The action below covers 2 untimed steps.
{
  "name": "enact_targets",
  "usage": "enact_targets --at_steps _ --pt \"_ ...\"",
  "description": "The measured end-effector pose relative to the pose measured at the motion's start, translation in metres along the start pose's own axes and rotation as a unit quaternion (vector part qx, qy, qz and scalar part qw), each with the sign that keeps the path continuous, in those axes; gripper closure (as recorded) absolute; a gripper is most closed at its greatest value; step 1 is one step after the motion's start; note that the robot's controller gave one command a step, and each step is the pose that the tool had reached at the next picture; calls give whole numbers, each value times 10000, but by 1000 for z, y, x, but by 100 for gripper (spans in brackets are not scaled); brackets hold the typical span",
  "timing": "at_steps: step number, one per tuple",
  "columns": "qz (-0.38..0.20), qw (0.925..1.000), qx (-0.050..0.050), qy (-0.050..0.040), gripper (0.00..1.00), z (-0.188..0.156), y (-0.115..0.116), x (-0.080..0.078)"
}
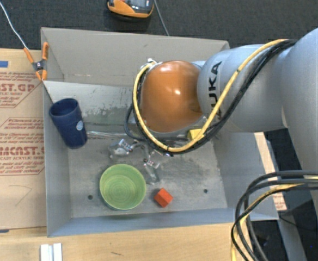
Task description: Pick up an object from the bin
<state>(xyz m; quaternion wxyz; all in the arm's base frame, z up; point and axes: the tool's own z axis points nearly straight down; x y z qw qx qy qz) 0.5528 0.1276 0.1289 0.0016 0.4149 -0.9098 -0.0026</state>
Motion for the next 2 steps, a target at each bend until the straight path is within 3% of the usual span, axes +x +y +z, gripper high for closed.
enact_targets --at_steps 1,2 --pt "-1256 9921 -27 1 0 54 64 -11" --pt "-1440 9896 -26 -14 0 59 23 -2"
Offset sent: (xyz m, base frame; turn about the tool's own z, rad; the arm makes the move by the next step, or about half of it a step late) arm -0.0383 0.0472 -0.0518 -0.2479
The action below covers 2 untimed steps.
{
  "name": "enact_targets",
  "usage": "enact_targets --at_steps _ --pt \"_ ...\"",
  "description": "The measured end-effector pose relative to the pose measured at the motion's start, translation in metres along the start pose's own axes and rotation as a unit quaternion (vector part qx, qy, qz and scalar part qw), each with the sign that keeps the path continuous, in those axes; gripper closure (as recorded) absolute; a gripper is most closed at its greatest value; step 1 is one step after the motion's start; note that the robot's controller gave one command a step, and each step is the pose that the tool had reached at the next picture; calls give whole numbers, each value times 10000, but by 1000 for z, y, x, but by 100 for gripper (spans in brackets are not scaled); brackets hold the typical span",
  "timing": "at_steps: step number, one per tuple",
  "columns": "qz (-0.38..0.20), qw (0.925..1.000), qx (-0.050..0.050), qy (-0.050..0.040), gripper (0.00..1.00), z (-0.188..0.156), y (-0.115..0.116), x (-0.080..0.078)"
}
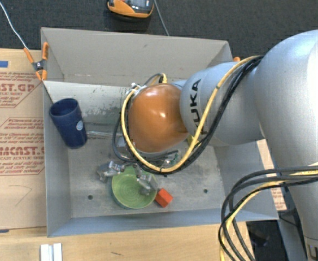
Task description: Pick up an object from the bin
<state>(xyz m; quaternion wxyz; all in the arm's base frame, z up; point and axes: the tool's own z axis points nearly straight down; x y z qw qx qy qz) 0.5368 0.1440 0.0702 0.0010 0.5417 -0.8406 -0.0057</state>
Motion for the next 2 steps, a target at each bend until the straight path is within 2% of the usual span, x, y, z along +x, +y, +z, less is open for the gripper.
enact_targets --at_steps 1,2 --pt "-13 10000 -3 -17 100 -1 2 -2" --pt "-75 10000 29 -57 100 -142 11 -17"
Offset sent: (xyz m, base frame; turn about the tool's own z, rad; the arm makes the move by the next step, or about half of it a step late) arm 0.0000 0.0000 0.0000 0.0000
